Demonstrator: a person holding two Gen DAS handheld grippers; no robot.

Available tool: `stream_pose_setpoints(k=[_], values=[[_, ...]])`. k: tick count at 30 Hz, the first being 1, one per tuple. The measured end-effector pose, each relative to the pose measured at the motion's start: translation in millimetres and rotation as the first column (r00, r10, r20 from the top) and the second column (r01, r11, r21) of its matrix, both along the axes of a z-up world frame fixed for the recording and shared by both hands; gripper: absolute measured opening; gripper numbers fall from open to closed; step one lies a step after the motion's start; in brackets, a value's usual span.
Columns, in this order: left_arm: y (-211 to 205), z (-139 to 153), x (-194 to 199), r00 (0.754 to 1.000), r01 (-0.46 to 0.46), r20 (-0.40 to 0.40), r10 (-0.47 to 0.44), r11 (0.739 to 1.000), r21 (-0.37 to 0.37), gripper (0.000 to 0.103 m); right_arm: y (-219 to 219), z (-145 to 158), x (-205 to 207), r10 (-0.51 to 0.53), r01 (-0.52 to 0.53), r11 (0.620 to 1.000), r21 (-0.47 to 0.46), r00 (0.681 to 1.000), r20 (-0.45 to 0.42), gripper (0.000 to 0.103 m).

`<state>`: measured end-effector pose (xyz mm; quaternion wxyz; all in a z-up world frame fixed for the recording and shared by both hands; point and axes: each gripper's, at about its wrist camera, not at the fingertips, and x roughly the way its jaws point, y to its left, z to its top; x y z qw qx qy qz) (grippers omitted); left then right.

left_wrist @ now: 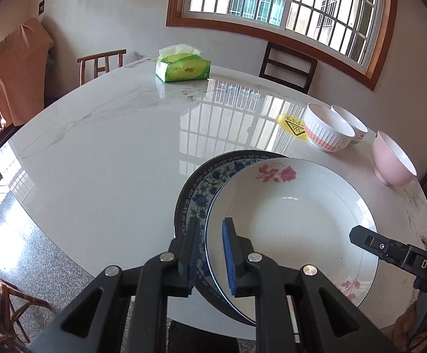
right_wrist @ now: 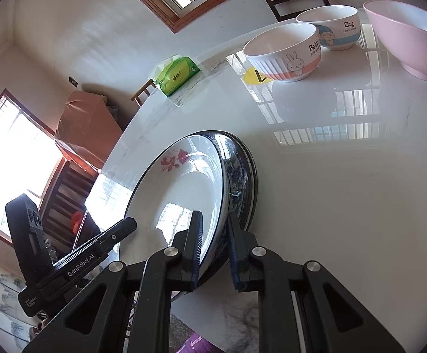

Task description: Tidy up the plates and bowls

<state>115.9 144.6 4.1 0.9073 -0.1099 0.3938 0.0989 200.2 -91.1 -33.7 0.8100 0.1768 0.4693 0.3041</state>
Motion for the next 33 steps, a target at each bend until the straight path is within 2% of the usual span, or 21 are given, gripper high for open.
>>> stream_pose_setpoints(k=[2,9,13,19,25,29,30,32,33], values=[[0,3,-1,1.000,0.002,0.015,-0.003,1.000,0.005,0.016,2,0,0,-0.002,0.002,1.000,-0.001,1.000,-0.001,0.016],[3,1,-3,1.000,0.004,0.002,-0.003,0.998,-0.059,0.016,2,-2,1,-0.010,0.010,1.000,-0.012,1.000,0.007,0.016],[-1,4,-7,1.000,0.012,0.017,-0.011,0.999,-0.038,0.016,6,0,1,-0.013,0.015,0.999,-0.046,0.999,0.035,0.016],[0,7,-10,1.000,0.015,0.028,-0.014,0.999,-0.051,0.016,18,1,1,-0.008,0.017,0.994,-0.111,0.997,0.075,0.016],[4,6,-12,1.000,0.017,0.026,-0.015,0.998,-0.067,0.016,32,3,3,0.004,0.026,0.980,-0.197,0.988,0.152,0.020],[5,5,-13,1.000,0.014,0.026,-0.012,0.998,-0.067,0.017,39,9,-1,0.026,0.043,0.962,-0.268,0.968,0.248,0.033],[5,5,-13,1.000,0.013,0.026,-0.012,0.998,-0.064,0.021,40,12,-3,0.025,0.059,0.957,-0.285,0.959,0.282,0.044],[4,6,-14,0.999,0.016,0.033,-0.014,0.998,-0.062,0.029,40,19,-9,0.029,0.075,0.954,-0.289,0.940,0.340,0.057],[2,7,-15,0.999,0.021,0.041,-0.018,0.998,-0.062,0.031,39,23,-10,0.032,0.077,0.956,-0.284,0.933,0.359,0.057]])
